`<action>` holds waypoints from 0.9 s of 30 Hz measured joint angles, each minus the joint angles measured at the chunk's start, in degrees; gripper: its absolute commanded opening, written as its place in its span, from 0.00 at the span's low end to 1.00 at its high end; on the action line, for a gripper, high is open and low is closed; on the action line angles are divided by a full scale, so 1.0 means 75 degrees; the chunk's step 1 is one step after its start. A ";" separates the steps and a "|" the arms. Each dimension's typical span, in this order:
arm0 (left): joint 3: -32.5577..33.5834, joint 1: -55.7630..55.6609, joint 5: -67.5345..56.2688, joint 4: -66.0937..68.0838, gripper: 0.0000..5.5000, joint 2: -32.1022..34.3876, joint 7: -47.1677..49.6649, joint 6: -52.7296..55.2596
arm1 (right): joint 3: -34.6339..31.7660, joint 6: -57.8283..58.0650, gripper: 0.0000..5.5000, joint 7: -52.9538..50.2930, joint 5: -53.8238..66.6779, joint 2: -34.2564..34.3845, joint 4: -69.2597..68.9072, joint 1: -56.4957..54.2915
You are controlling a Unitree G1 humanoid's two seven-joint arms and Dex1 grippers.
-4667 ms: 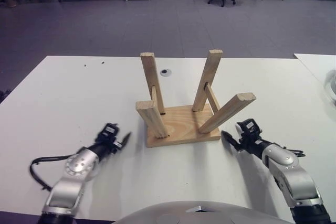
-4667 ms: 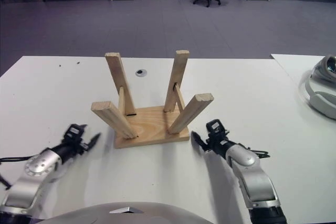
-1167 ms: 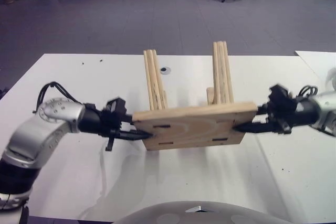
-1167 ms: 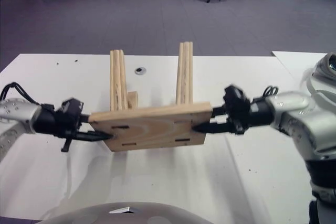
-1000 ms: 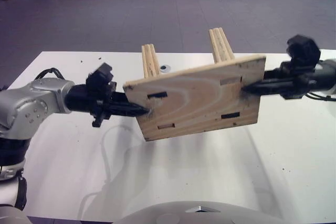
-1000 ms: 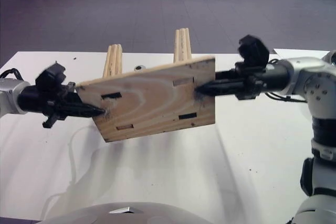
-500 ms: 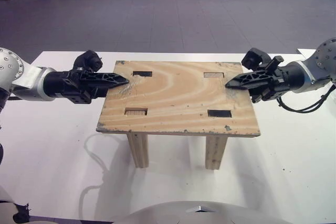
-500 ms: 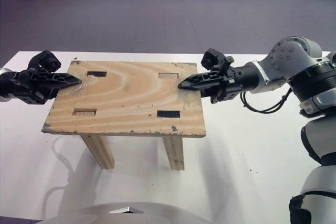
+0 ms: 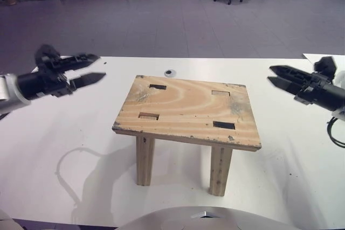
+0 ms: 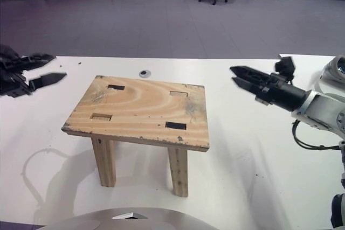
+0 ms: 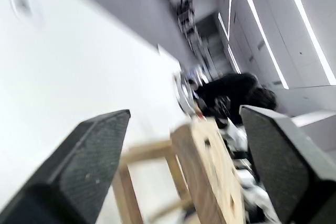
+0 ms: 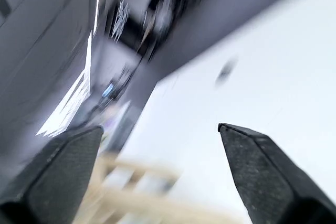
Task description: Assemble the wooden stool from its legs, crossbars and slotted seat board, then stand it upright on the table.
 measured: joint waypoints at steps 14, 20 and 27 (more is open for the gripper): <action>0.0519 0.4902 0.9553 -0.4366 0.70 -0.5296 0.3446 -0.8380 | 0.1511 -0.6803 0.74 -0.1065 -0.9220 0.4072 0.3419 -0.1501; 0.0622 0.4223 1.0190 -0.3678 0.70 -0.5386 0.3008 -0.8442 | 0.1142 -0.7500 0.74 -0.1036 -0.9944 0.4709 0.3982 -0.1592; 0.1271 0.3488 1.0446 -0.2464 0.70 -0.5366 0.2530 -0.8512 | 0.1184 -0.8117 0.74 -0.1304 -1.0946 0.5414 0.4142 -0.1863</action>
